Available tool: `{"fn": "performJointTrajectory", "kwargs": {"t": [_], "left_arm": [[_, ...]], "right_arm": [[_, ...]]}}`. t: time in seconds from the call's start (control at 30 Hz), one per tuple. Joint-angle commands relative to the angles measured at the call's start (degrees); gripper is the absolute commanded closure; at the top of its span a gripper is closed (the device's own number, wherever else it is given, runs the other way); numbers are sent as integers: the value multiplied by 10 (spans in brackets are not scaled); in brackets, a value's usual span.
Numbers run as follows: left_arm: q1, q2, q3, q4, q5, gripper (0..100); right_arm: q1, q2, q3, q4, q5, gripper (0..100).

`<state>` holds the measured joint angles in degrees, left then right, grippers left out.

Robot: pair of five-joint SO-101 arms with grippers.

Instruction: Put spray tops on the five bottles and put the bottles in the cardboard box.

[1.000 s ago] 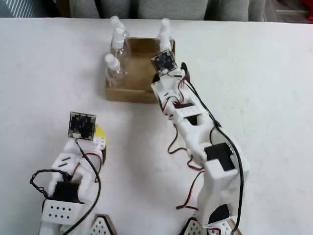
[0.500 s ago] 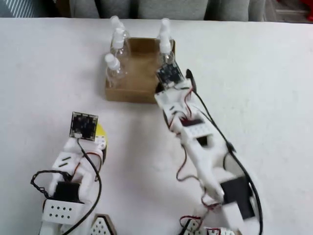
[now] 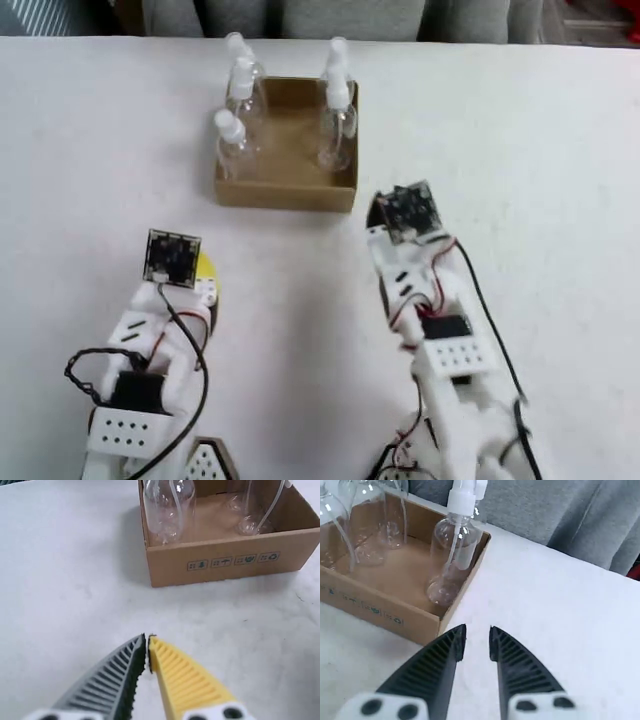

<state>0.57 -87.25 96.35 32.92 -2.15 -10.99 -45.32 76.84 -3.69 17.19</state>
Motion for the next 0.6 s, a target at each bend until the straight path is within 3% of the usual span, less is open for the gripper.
{"fn": "performJointTrajectory", "kwargs": {"t": [0.0, 0.3, 0.57], "left_arm": [[23, -7, 6, -33, -4, 979], [20, -5, 9, -18, -4, 979], [20, -7, 10, 33, -5, 979]], "right_arm": [[29, -131, 0, 151, -52, 951], [31, -349, 7, 423, -76, 951], [32, -568, 100, 538, -71, 951]]}}
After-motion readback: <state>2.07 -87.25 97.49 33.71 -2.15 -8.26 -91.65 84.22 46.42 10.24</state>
